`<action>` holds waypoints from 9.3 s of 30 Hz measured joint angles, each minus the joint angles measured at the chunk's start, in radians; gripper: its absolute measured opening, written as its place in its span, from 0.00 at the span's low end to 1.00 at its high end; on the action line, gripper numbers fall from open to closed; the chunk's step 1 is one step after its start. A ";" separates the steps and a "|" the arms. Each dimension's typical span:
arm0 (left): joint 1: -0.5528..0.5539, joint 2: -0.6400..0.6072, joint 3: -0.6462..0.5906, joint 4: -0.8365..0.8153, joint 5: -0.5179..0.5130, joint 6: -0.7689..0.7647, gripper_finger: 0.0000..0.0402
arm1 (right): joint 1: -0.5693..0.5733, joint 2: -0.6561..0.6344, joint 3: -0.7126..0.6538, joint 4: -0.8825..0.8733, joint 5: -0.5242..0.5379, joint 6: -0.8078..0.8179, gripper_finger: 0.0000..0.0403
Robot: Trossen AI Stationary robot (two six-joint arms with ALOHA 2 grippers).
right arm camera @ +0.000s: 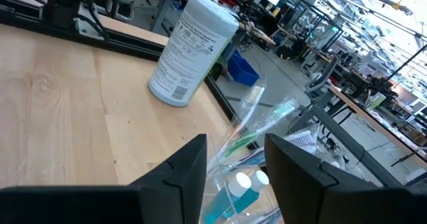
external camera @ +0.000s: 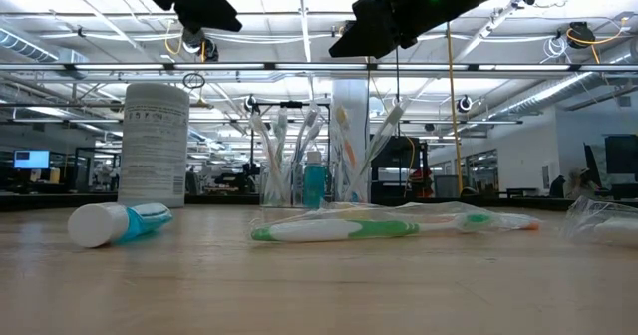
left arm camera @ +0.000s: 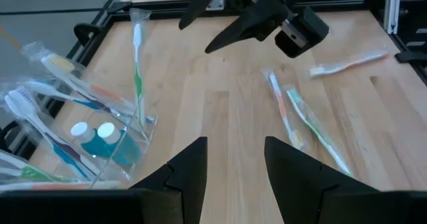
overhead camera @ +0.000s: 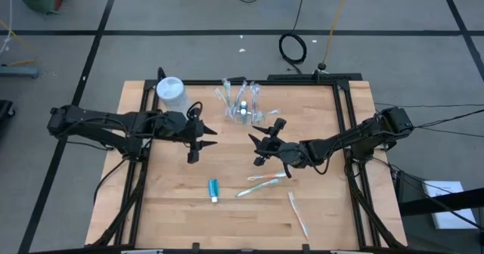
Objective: Pick & Place toothbrushing station
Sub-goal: Put the mouthwash into the transparent organizer, then put the orange toothbrush into the transparent organizer
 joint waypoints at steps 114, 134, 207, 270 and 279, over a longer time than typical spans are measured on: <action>-0.500 0.691 0.160 -0.276 -0.036 1.432 0.38 | 0.000 0.000 0.000 -0.037 -0.003 0.027 0.35; -0.459 0.743 0.160 -0.246 0.023 1.491 0.26 | 0.000 0.000 0.000 -0.038 -0.003 0.027 0.35; 0.414 0.731 -0.039 1.175 0.327 0.212 0.22 | 0.190 -0.196 -0.124 0.016 0.390 -0.060 0.35; 0.351 0.416 -0.040 0.745 0.212 0.208 0.37 | 0.109 -0.196 -0.123 0.007 0.098 0.041 0.35; 0.278 0.097 -0.039 0.225 0.206 0.100 0.29 | 0.066 -0.195 -0.123 -0.044 -0.170 0.082 0.35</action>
